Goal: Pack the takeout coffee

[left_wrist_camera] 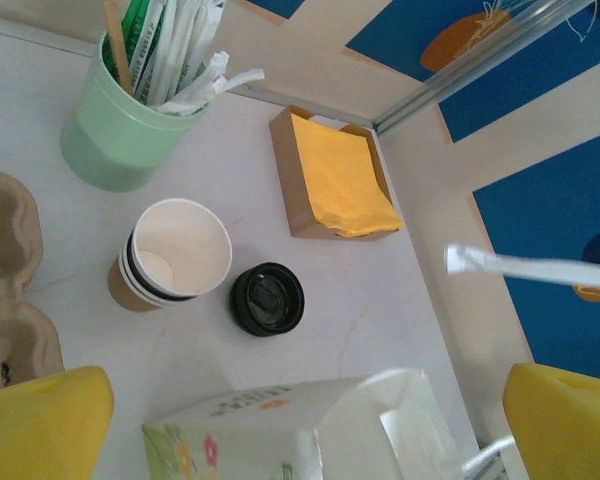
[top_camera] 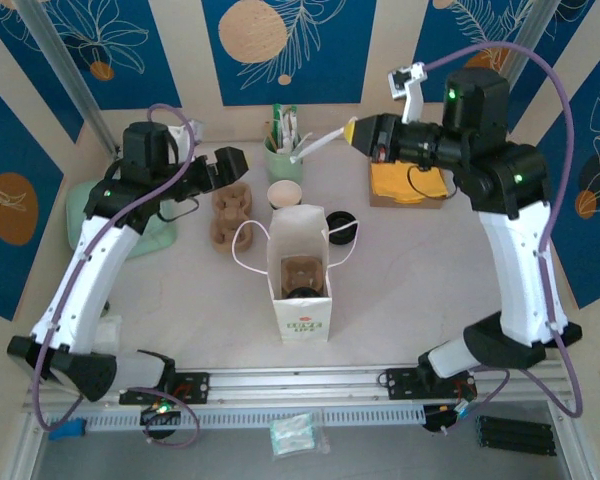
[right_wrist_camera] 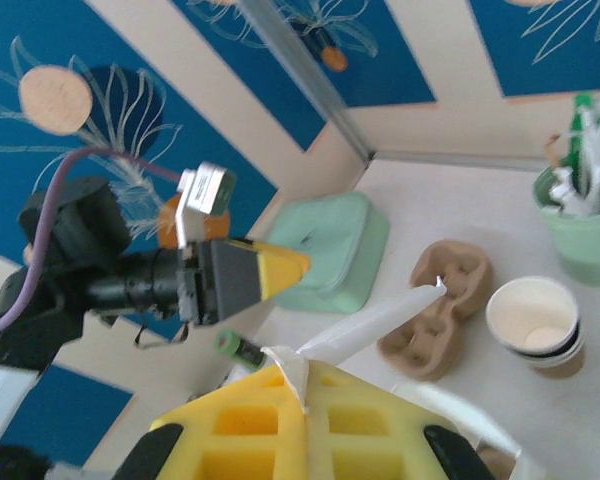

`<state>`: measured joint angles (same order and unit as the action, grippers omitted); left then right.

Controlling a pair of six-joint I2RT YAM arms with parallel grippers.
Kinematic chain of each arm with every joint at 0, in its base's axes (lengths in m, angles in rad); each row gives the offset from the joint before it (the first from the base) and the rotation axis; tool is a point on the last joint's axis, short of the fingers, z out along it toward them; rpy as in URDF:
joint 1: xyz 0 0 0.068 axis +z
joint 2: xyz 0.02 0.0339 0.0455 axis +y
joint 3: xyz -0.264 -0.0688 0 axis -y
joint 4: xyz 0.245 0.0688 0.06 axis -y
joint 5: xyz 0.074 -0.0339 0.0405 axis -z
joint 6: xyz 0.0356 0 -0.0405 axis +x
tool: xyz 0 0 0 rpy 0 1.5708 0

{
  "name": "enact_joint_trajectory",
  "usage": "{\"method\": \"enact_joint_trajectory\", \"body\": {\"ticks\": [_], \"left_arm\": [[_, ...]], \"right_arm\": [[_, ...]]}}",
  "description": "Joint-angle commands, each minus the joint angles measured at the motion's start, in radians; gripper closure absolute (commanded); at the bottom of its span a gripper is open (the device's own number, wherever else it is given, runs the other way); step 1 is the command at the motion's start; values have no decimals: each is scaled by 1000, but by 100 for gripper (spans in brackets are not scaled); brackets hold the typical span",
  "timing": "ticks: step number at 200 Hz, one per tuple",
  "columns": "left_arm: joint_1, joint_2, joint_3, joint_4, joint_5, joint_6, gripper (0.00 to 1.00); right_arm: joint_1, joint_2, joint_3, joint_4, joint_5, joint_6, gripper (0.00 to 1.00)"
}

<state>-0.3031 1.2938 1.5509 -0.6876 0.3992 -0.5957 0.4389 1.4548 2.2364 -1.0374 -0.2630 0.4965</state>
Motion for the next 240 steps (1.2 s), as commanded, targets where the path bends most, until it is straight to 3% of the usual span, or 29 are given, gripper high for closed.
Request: {"method": "enact_joint_trajectory", "body": {"ticks": [1, 81, 117, 165, 240], "left_arm": [[-30, -47, -35, -38, -12, -6, 1], [-120, -93, -47, -51, -56, -16, 1], [-136, -99, -70, -33, -59, -25, 1], [-146, -95, -83, -25, -58, -24, 1], [-152, -83, -98, -1, -46, -26, 1]], "right_arm": [[59, -48, -56, -89, 14, -2, 100], [297, -102, -182, -211, 193, 15, 100], [346, -65, -204, -213, 240, 12, 100], [393, 38, -160, -291, 227, -20, 100], [398, 153, -159, -382, 82, -79, 100]]}}
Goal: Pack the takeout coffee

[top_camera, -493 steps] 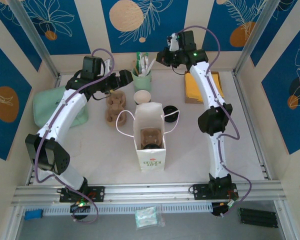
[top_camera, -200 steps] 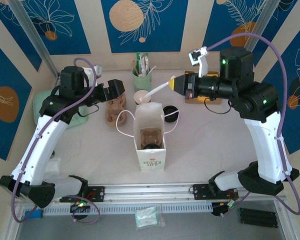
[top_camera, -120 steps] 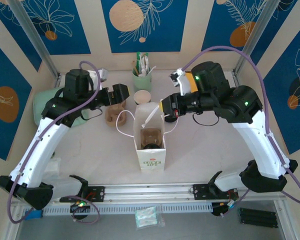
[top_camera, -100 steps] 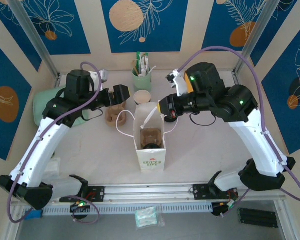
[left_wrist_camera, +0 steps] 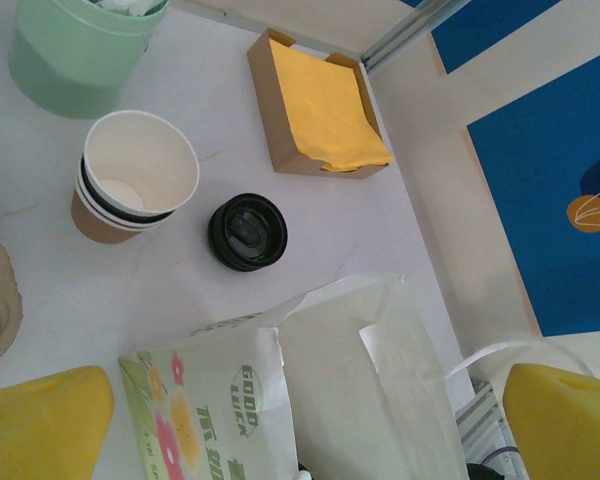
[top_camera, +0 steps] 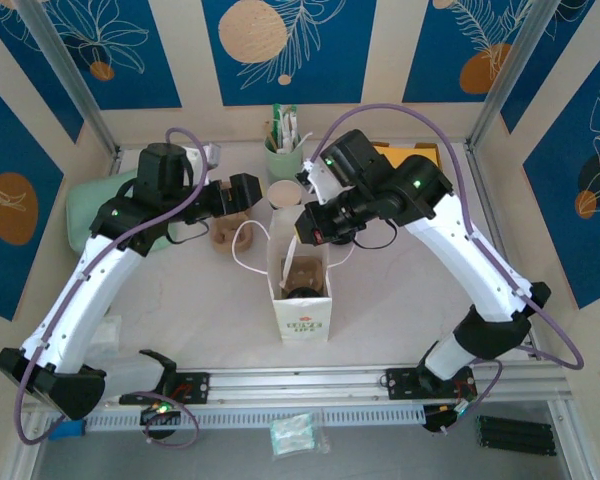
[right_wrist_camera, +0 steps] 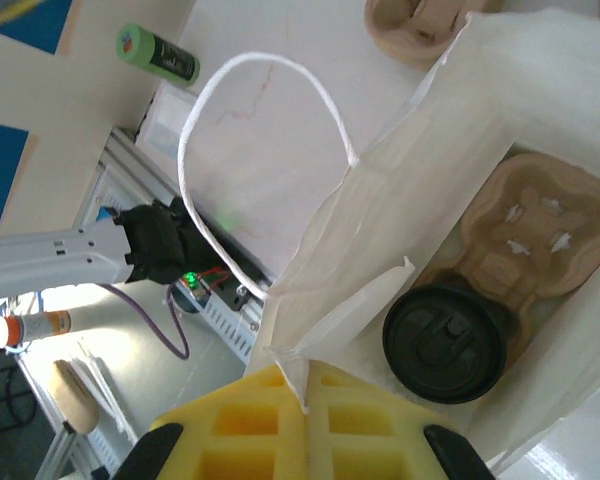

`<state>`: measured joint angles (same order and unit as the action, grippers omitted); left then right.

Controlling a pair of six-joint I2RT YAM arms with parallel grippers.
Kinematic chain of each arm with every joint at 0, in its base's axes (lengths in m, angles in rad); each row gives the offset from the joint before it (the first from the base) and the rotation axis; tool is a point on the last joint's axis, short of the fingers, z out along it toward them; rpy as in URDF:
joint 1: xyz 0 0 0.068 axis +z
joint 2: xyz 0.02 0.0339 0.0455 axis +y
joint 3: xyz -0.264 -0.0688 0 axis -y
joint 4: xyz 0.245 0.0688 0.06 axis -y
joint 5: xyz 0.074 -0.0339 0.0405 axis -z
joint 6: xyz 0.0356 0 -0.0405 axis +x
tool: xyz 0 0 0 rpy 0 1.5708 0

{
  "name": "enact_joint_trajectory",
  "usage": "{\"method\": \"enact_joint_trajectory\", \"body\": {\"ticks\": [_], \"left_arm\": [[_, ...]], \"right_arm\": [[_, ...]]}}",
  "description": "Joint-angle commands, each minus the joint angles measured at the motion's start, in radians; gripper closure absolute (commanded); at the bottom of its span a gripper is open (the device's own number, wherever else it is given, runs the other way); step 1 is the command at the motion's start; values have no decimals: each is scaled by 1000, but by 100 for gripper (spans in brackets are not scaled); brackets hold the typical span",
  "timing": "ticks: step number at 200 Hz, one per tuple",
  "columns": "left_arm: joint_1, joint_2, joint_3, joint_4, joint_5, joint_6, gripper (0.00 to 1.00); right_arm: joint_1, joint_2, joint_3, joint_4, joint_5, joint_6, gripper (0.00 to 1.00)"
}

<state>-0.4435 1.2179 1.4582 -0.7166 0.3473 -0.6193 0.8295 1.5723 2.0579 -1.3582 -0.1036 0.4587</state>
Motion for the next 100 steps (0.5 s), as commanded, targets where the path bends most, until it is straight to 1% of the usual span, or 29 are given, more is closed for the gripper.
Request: {"method": "enact_joint_trajectory", "body": {"ticks": [1, 35, 100], "left_arm": [[-12, -7, -6, 28, 6, -2, 1], [-13, -1, -6, 28, 5, 1, 1], [-14, -2, -13, 26, 0, 7, 1]], "right_arm": [[8, 38, 19, -62, -79, -42, 100], [8, 91, 8, -62, -88, -59, 100], [-2, 175, -6, -48, -41, -75, 100]]}}
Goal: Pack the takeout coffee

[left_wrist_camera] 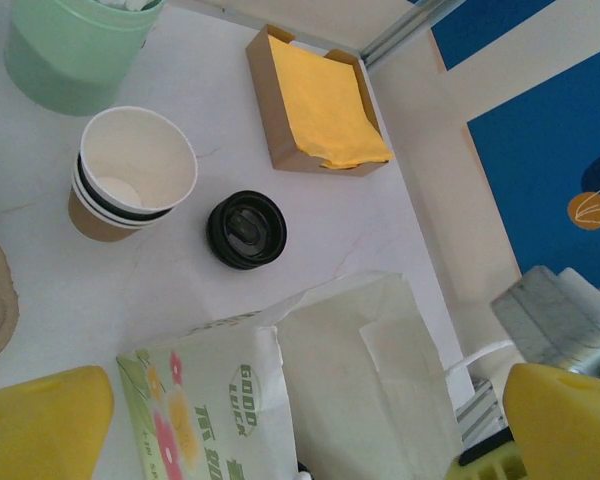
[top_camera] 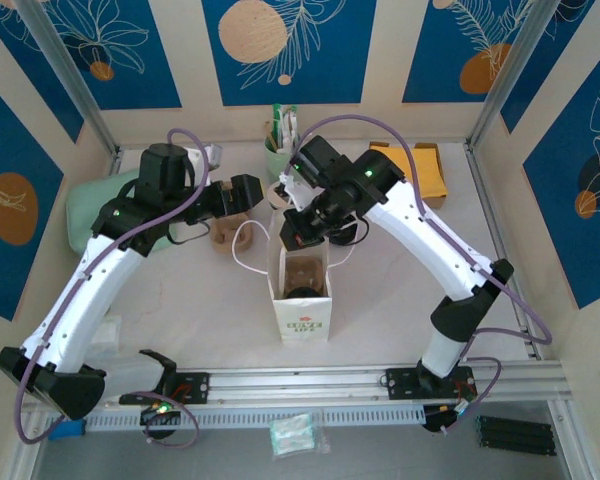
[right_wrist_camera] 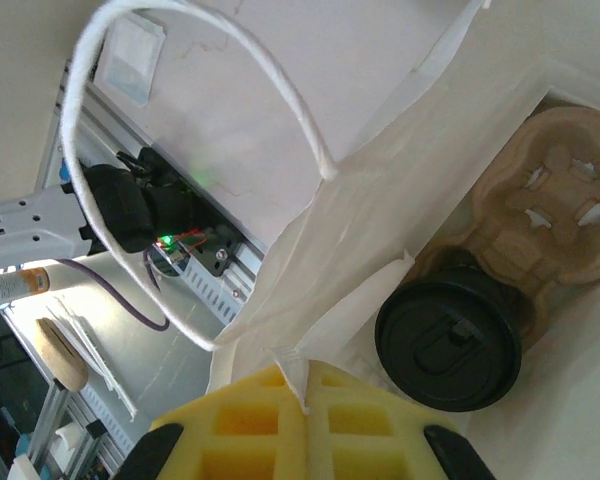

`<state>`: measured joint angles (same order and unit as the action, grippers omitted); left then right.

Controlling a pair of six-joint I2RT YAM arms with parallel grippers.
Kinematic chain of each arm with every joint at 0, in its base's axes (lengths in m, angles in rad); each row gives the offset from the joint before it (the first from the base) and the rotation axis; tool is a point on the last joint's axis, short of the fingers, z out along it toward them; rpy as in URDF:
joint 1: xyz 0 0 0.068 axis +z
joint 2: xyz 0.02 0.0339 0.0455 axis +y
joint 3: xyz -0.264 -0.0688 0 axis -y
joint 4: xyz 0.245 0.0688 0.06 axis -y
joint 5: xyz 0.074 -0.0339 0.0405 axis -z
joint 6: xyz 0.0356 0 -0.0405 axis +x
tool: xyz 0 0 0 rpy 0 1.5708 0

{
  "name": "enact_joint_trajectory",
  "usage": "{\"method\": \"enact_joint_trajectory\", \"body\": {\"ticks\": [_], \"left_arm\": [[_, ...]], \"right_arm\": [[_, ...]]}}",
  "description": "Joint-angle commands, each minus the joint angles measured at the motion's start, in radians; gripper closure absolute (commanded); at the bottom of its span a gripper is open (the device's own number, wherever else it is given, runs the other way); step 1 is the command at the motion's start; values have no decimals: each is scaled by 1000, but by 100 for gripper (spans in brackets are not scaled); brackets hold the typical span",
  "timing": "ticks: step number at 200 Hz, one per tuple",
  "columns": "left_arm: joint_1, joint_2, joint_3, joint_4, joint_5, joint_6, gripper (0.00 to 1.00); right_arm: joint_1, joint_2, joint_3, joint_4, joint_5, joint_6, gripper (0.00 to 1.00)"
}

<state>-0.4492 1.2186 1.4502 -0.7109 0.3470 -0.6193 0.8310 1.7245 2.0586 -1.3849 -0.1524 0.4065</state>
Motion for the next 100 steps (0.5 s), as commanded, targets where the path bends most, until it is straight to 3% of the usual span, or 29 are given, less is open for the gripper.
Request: {"method": "enact_joint_trajectory", "body": {"ticks": [1, 19, 40, 57, 100], "left_arm": [[-8, -3, -6, 21, 1, 9, 1], [-9, -4, -5, 22, 0, 9, 1], [-8, -5, -7, 21, -5, 11, 1], [-9, -3, -5, 20, -5, 13, 1], [-9, 3, 4, 18, -11, 19, 1]], "right_arm": [[-5, 24, -6, -22, 8, -24, 100], [-13, 38, 1, -21, 19, -24, 97], [-18, 51, 32, -26, 21, -23, 74], [-18, 59, 69, -33, 17, -21, 64], [-16, 59, 182, -67, 38, -15, 58]]}}
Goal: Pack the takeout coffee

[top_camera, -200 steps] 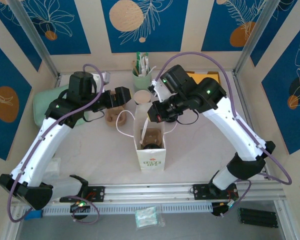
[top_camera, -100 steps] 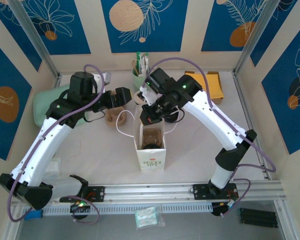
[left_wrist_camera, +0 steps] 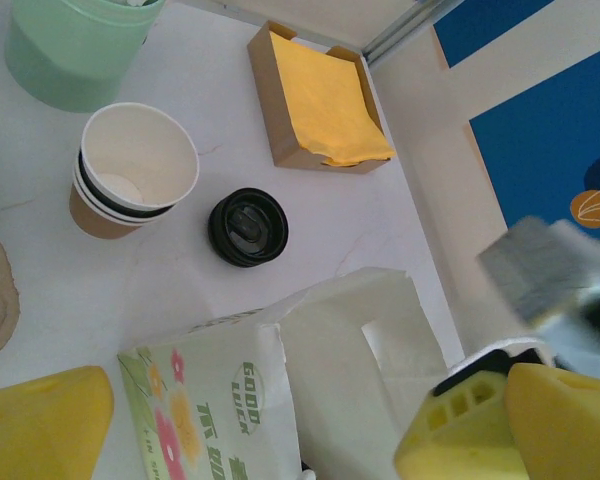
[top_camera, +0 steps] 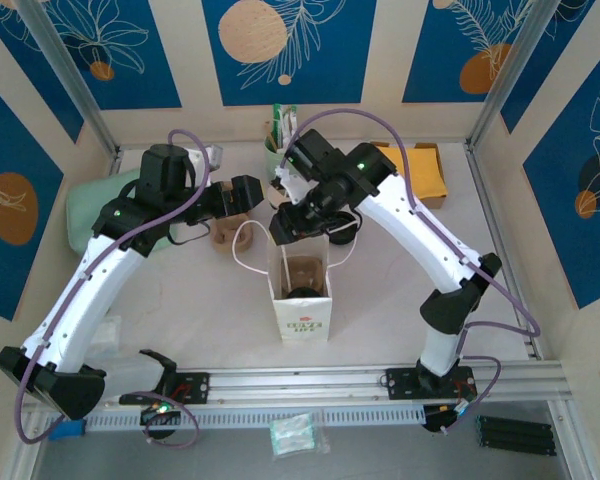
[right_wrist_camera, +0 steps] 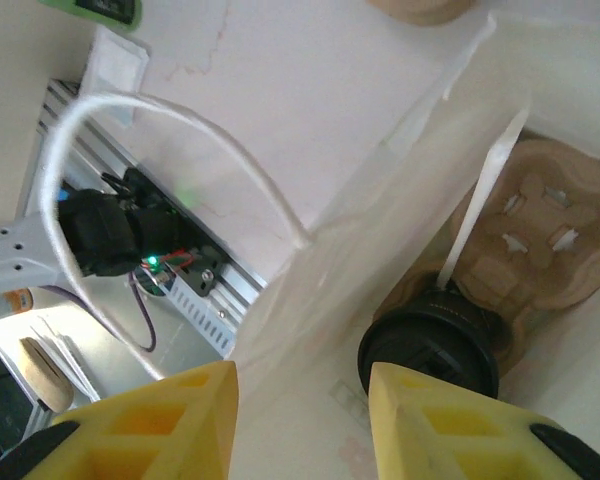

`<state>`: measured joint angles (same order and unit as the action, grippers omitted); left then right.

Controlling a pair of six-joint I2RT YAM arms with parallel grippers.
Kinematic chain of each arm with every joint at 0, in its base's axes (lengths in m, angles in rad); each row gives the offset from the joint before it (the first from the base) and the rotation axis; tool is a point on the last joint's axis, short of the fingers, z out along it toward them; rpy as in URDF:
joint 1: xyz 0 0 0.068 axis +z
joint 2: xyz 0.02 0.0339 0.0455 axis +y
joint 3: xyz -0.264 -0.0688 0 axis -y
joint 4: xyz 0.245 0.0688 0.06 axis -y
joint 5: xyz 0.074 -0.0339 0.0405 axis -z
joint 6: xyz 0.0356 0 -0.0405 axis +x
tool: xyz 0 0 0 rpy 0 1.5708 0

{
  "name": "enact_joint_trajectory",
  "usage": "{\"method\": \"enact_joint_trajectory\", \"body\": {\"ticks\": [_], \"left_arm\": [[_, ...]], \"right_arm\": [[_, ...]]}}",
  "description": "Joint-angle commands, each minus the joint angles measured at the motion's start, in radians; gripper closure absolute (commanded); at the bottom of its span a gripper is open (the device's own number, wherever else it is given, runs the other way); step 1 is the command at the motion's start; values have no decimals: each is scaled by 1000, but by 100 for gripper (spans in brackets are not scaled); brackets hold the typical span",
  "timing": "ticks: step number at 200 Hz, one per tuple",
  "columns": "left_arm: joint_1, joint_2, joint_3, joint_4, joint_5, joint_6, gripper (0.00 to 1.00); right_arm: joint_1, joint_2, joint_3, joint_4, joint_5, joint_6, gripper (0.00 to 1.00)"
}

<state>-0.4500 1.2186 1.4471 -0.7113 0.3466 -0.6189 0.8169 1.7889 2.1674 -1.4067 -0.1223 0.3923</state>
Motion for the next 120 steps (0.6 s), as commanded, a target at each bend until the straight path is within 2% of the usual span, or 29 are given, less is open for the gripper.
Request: {"method": "enact_joint_trajectory", "body": {"ticks": [1, 65, 91, 120], "left_arm": [[-9, 3, 7, 18, -10, 19, 1], [-11, 10, 18, 27, -15, 17, 1], [-30, 27, 57, 15, -37, 30, 1], [-60, 69, 128, -9, -73, 54, 1]], "right_arm": [[-2, -7, 77, -47, 8, 0, 58], [-30, -89, 218, -69, 43, 16, 46], [-97, -174, 155, -3, 11, 32, 43], [-229, -302, -21, 130, -62, 69, 40]]}}
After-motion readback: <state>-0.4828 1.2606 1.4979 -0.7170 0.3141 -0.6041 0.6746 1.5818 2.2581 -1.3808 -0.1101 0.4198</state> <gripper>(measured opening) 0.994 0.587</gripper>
